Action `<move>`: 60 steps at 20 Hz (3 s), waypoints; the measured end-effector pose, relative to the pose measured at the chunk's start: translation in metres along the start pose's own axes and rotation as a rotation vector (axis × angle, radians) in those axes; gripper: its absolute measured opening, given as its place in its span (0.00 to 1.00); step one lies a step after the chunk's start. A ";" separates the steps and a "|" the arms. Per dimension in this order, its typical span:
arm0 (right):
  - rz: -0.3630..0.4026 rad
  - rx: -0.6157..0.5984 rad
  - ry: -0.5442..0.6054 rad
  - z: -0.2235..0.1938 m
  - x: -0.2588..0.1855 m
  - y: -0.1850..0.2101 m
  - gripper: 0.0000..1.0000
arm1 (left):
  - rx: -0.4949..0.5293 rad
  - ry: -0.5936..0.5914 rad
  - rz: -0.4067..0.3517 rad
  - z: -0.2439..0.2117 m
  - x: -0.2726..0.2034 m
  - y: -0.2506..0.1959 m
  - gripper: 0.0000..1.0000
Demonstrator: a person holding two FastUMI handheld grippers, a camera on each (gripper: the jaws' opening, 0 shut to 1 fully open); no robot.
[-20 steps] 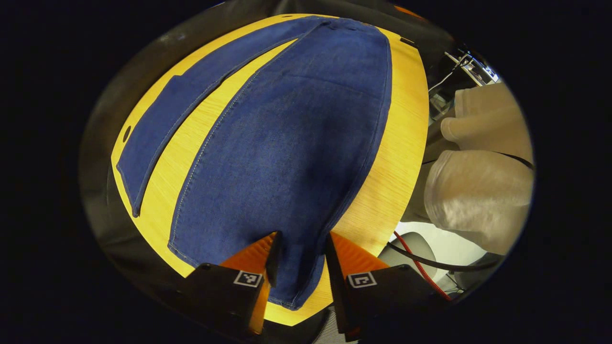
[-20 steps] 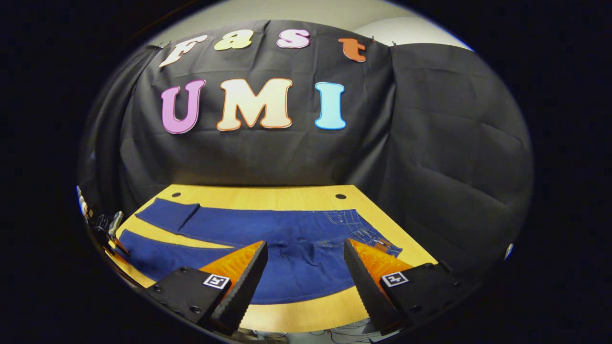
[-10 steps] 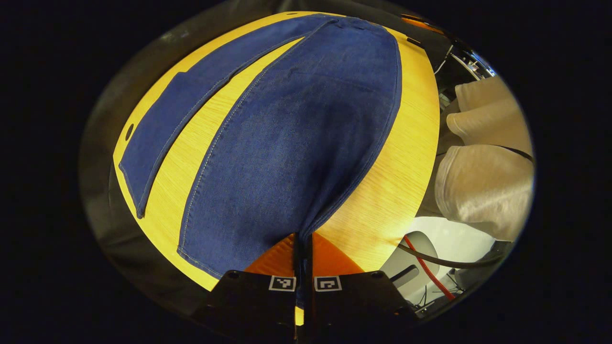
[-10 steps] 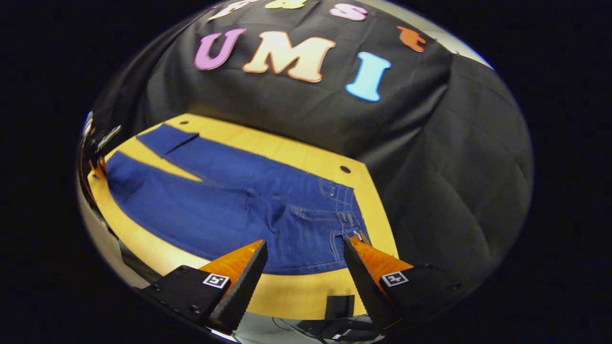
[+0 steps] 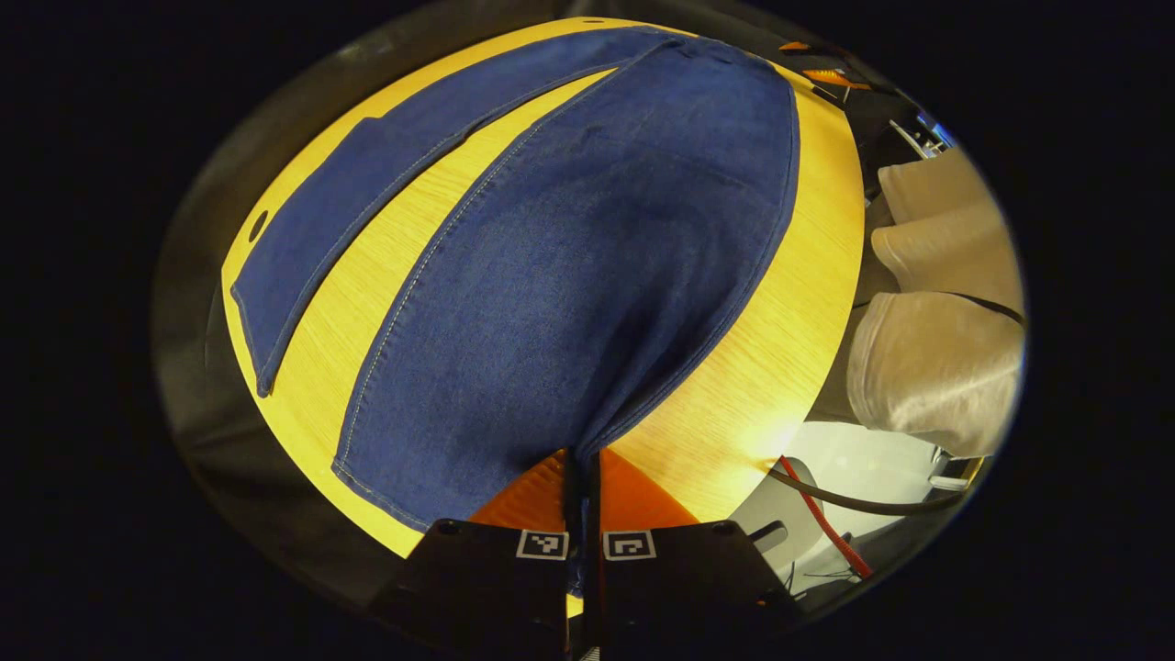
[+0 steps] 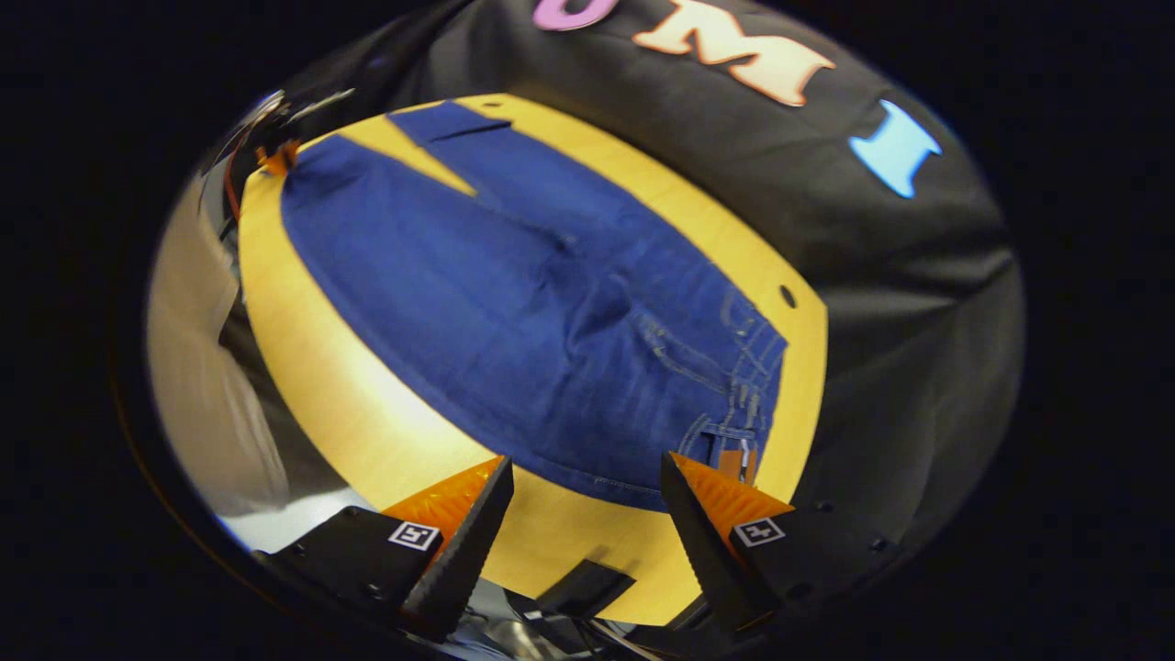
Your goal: Grasp the waist and the cuffs of the jeans and fold them to make the two legs overlap; first hold the waist and fold one-third of the jeans toward the cuffs, then hold the cuffs and fold the remaining one-third in the same direction to finish folding.
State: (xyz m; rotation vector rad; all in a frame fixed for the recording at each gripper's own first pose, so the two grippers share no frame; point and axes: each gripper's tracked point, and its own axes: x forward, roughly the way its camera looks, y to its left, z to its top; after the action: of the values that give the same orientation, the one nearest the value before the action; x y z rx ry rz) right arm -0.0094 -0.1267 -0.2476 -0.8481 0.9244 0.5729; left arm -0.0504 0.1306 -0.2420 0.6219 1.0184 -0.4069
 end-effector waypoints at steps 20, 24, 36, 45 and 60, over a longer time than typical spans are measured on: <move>0.310 -0.066 0.299 -0.028 0.069 0.017 0.87 | -0.021 0.068 -0.037 0.002 0.002 0.003 0.00; 0.298 -0.027 0.315 -0.027 0.070 0.015 0.91 | -0.035 0.059 -0.047 0.003 0.001 0.003 0.00; 0.196 0.228 0.190 -0.002 0.073 -0.001 0.31 | -0.101 -0.003 -0.033 0.007 0.004 0.004 0.00; -0.042 0.633 -0.027 0.001 0.070 -0.007 0.12 | -0.430 -0.279 0.131 0.016 0.005 0.011 0.00; -0.210 0.861 -0.183 0.035 0.026 -0.038 0.07 | -0.956 -0.622 0.165 0.051 -0.037 0.034 0.00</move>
State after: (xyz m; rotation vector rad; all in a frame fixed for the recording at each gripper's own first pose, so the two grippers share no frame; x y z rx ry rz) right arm 0.0477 -0.1170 -0.2440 -0.1045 0.7917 0.0341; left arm -0.0149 0.1242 -0.1805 -0.2839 0.4559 0.0676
